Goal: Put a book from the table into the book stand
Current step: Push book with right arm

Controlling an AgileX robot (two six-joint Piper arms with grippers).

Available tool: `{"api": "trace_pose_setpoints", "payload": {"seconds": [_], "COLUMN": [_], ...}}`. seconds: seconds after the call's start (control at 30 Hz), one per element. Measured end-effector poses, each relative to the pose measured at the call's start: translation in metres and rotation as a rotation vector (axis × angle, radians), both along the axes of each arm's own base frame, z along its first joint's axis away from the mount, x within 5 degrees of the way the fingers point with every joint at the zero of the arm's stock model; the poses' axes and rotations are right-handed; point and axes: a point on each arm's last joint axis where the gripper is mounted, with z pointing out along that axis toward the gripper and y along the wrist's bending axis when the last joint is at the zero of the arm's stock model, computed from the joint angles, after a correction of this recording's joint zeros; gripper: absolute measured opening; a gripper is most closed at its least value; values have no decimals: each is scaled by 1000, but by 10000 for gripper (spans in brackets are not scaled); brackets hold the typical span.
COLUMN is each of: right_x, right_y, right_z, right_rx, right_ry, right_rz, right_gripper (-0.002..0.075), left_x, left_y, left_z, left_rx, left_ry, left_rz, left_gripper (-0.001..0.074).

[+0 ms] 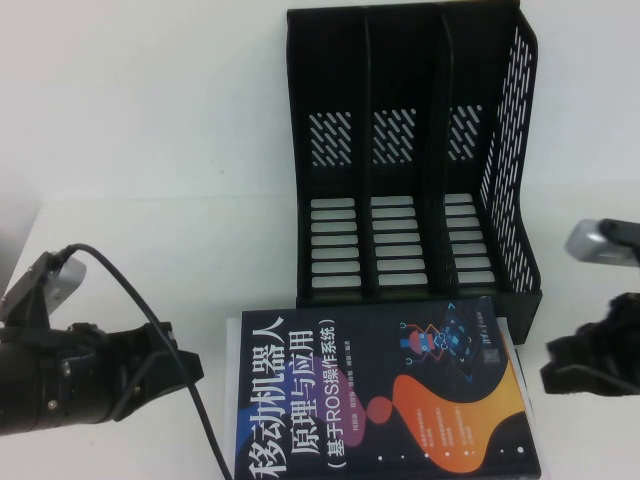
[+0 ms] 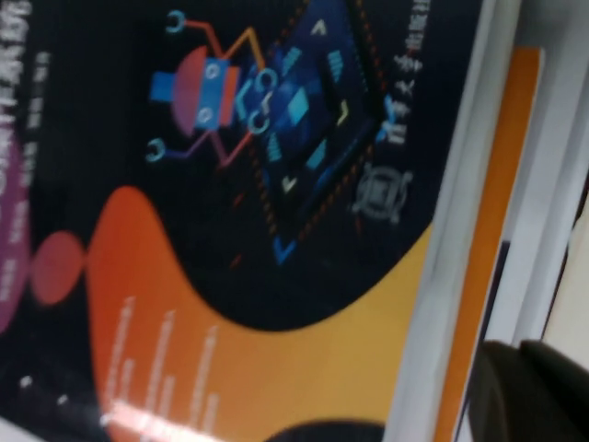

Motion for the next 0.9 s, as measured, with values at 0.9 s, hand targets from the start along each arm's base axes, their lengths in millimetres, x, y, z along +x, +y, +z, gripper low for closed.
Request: {"api": "trace_pose_setpoints", "payload": {"seconds": [0.9], "right_x": [19], "right_y": [42], "right_z": [-23], "right_rx": [-41], "right_ry": [44], "right_rz": [92], "right_gripper": [-3], "left_x": [9], "left_y": [1], "left_z": [21], "left_rx": [-86], "left_ry": [-66], "left_rz": [-18], "left_gripper": [-2]}}
